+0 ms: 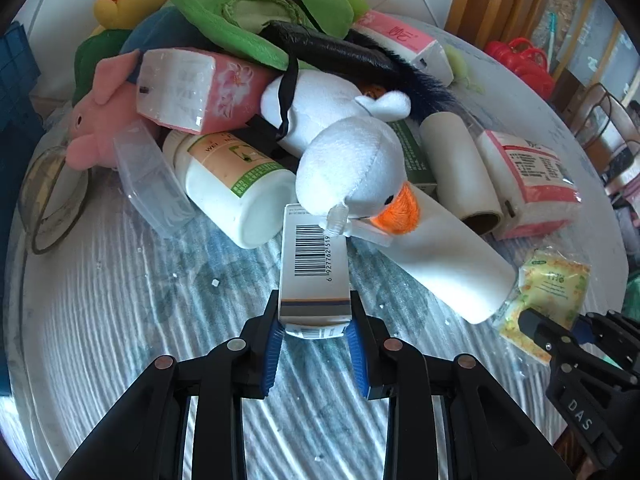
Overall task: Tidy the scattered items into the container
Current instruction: 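Grasp the white barcode box with the left tool while the right grasps a snack packet, then carry the white box into the blue crate while the right tool drops the packet in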
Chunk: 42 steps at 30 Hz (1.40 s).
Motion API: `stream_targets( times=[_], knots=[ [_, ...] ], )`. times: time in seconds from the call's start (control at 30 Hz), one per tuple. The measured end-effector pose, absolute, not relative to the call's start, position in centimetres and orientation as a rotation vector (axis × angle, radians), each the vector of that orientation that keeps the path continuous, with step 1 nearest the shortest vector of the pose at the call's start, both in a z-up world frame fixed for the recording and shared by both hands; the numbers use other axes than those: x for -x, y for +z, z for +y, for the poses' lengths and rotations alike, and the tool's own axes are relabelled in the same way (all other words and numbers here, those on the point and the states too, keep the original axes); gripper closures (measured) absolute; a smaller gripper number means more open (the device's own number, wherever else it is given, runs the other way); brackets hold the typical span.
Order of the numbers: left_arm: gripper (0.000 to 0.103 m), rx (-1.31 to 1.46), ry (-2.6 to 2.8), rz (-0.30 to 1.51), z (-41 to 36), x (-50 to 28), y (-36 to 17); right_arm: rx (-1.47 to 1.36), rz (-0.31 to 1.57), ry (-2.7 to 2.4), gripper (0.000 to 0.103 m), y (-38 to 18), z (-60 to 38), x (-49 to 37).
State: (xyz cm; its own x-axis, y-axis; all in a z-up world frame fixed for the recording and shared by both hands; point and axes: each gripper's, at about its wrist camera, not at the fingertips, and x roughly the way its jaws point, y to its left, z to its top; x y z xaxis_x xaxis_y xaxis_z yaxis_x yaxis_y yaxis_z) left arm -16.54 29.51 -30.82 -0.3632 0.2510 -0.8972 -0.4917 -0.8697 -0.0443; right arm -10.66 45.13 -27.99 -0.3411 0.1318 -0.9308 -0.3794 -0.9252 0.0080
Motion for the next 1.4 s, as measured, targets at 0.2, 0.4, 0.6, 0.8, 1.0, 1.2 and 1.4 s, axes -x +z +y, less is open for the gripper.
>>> stream_targets(
  times=[0.2,0.4,0.6,0.8,1.0,1.2,1.4],
  knots=[
    [0.074,1.359,2.283,0.312,26.3,15.8,-27.9,1.521,0.326,2.369,0.082,-26.1,44.3,10.9],
    [0.074,1.304,2.395,0.245,25.2,18.6,-23.2,1.471,0.249,2.544,0.082,-22.3,43.5,13.3],
    [0.074,1.213,2.583,0.200,23.0,19.9,-17.9,1.388,0.192,2.799,0.082,-17.4,40.5,16.8],
    [0.074,1.051,2.798,0.134,17.7,20.6,-11.2,1.274,0.062,3.015,0.082,-11.9,34.3,19.7],
    [0.074,0.843,2.973,0.129,10.3,21.2,-4.0,1.072,-0.039,3.227,0.082,-5.4,25.6,22.4],
    [0.074,0.659,3.131,0.134,-0.7,21.5,1.9,0.879,-0.075,3.425,0.082,0.6,13.4,24.7],
    [0.074,0.729,3.234,0.067,-12.3,23.2,2.3,0.900,-0.143,3.540,0.082,1.9,1.5,26.6]
  ],
)
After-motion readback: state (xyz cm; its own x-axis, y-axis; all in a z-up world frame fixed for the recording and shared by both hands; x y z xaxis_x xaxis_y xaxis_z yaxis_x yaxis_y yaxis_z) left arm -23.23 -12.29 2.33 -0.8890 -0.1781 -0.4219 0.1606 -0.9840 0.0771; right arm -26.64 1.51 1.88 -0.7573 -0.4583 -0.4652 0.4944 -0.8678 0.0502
